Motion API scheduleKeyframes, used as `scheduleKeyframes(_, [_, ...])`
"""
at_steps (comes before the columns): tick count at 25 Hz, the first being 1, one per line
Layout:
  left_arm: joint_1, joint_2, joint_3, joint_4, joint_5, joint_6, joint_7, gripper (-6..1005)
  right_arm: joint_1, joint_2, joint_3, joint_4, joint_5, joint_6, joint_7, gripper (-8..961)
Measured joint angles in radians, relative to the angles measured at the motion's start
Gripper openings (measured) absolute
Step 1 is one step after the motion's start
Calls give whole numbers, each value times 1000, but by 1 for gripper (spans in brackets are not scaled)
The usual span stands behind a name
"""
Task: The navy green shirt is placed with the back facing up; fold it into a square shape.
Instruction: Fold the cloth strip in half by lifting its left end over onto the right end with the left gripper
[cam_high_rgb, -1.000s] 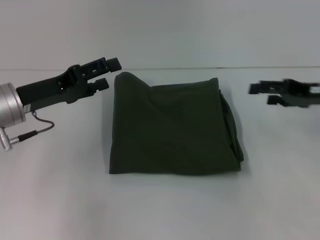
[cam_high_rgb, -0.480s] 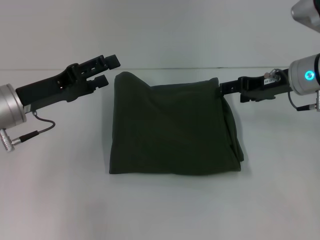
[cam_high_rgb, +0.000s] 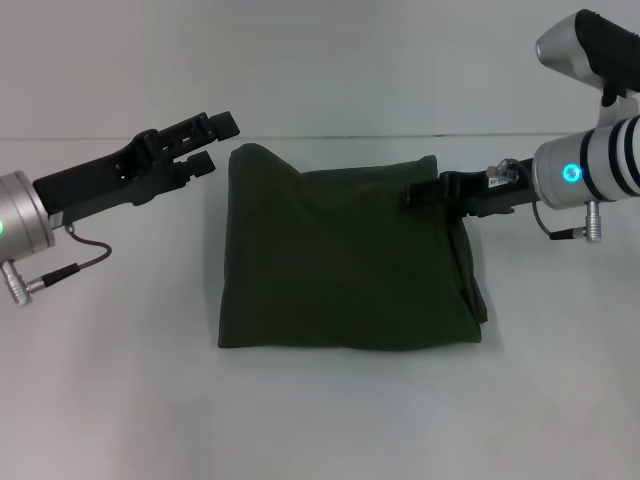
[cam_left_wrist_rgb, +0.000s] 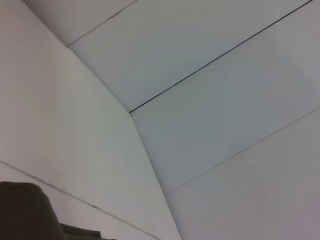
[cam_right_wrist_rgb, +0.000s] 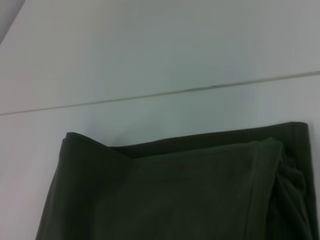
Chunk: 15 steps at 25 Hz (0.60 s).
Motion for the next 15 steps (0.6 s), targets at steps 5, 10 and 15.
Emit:
scheduleKeyframes(5, [-1,-1,-4,-7,0,-7,11,927,3,12,-1,1,0,2,-1,780])
scheduleKeyframes(10, [-5,-4,0,-8,0,-21,13,926,8,19,2,1,1,5,-9,773])
scheduleKeyframes(15, [-6,-6,1,-8,0,-26,21,926,10,36,2,5,2,41,-35,767])
